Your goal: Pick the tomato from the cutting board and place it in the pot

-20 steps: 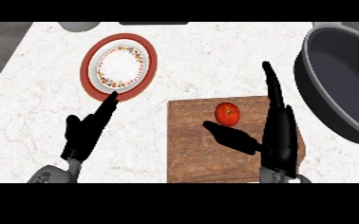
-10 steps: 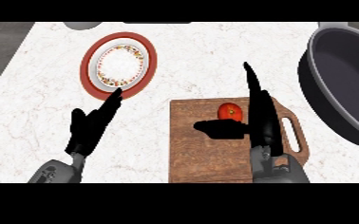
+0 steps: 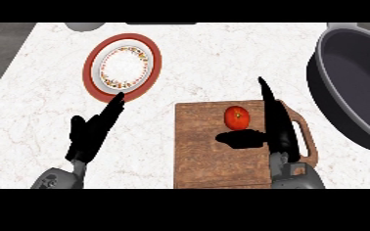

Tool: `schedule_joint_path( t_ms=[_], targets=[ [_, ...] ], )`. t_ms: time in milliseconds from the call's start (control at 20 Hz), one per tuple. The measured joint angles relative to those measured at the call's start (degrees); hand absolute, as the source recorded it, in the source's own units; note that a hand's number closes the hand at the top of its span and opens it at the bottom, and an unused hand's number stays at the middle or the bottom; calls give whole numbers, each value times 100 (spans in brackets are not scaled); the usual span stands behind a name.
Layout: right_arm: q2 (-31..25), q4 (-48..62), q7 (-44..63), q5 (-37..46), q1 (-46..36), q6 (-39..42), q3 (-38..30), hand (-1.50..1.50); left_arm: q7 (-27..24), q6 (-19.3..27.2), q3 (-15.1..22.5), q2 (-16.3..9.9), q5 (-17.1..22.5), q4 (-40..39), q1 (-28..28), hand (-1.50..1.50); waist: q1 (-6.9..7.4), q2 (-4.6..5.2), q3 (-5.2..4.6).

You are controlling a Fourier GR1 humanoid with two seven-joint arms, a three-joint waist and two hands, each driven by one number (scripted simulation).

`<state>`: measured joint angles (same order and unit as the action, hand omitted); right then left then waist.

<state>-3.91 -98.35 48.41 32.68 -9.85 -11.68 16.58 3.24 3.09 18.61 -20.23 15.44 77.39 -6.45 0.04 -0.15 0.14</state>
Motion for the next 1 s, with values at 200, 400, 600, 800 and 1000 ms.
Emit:
schedule_joint_path(
  t_ms=[200, 400, 600, 800, 1000],
  targets=[
    [-108, -147, -461, -40, 426, -65, -109, -150, -53, -246, -244, -21, -33, -6, 82, 0, -9, -4, 2],
    [3, -39, -1164, -340, 785, -226, -172, -150, 272, -189, -275, 116, -188, 176, 80, 0, -8, 4, -4],
    [158, 240, -1874, -902, 771, -273, -417, -150, 193, -242, -343, 224, -312, -1, 10, 0, -6, 9, -2],
    [272, 356, -2449, -1433, 856, -357, -556, -150, 173, -277, -399, 325, -404, 29, 60, 0, -4, 4, 0],
    [337, 679, -2941, -1958, 883, -356, -761, -150, 361, -387, -518, 353, -436, 169, 117, 0, 0, 10, -7]
  ],
)
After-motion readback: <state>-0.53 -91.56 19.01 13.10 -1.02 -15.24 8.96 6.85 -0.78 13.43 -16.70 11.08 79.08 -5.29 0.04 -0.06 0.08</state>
